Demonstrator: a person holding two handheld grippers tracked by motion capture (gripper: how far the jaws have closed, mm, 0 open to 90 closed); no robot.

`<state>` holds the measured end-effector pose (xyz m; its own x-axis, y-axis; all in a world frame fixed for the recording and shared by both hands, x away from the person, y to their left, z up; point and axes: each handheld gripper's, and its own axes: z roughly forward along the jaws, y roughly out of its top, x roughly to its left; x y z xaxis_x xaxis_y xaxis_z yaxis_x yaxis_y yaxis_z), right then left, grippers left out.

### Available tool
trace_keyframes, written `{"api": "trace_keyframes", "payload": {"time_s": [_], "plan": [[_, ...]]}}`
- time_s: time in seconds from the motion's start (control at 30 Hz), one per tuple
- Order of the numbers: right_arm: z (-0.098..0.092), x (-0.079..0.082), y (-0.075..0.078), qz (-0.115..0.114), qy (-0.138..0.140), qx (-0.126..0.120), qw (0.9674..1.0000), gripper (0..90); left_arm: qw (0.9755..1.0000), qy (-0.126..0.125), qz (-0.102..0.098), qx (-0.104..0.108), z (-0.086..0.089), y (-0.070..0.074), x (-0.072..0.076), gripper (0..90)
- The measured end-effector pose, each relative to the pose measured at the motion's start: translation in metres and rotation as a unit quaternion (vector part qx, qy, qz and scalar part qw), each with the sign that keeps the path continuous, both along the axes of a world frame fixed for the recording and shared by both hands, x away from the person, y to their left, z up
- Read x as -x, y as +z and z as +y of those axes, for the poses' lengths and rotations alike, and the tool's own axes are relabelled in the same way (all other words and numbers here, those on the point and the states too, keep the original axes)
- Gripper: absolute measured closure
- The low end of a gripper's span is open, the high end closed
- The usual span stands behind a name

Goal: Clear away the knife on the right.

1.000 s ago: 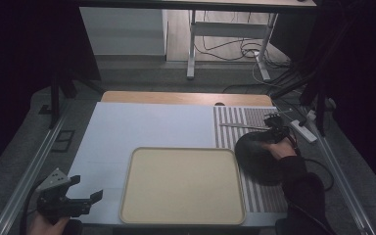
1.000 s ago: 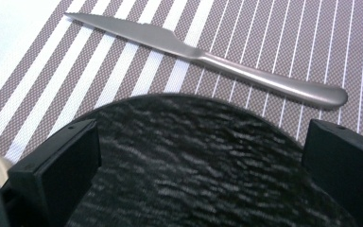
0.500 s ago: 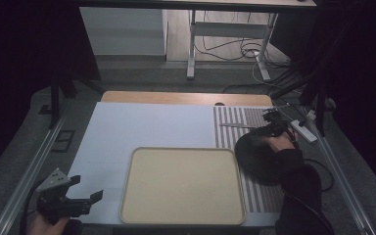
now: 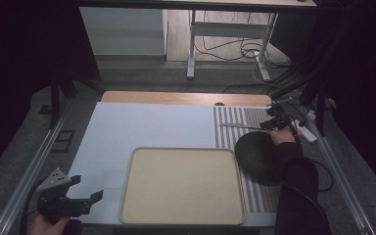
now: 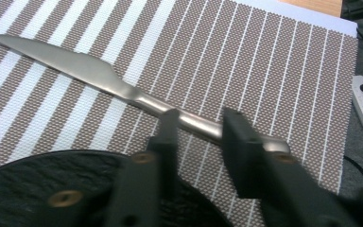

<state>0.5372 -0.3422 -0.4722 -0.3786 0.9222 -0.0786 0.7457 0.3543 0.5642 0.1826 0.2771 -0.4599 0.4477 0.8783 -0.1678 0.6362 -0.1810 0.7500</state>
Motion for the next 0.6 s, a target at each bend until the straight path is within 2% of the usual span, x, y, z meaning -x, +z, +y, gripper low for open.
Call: {"api": "trace_keyframes", "payload": {"time_s": [0.03,0.07,0.17,0.33,0.4,0.53,0.57,0.6], "plan": [[-0.001,-0.004,-0.001,0.006,0.000,0.001,1.0000,88.1,1.0000,0.000,0.000,0.000,0.000,0.000,0.000,3.2],[-0.002,-0.006,-0.002,0.012,-0.003,0.002,0.9999,90.0,1.0000,0.000,0.000,0.000,0.000,0.000,0.000,3.2],[-0.006,-0.012,-0.005,0.020,-0.013,-0.004,0.9997,90.0,1.0000,0.000,0.000,-0.001,0.000,0.000,0.000,3.2],[-0.010,-0.021,-0.010,0.012,-0.021,-0.003,0.9997,90.0,1.0000,0.000,0.001,-0.002,-0.001,0.000,0.000,3.3],[-0.012,-0.026,-0.014,0.005,-0.027,0.001,0.9996,90.0,1.0000,0.000,0.001,-0.003,-0.001,0.000,0.000,3.3],[-0.015,-0.030,-0.018,0.007,-0.036,0.005,0.9993,90.0,1.0000,-0.001,0.001,-0.004,-0.001,0.000,0.000,3.4],[-0.016,-0.031,-0.022,0.010,-0.037,0.021,0.9990,90.0,1.0000,-0.001,0.001,-0.005,-0.001,0.000,0.000,3.4],[-0.017,-0.031,-0.023,0.010,-0.037,0.022,0.9990,90.0,1.0000,-0.001,0.001,-0.004,-0.001,0.000,0.000,3.4]]}}
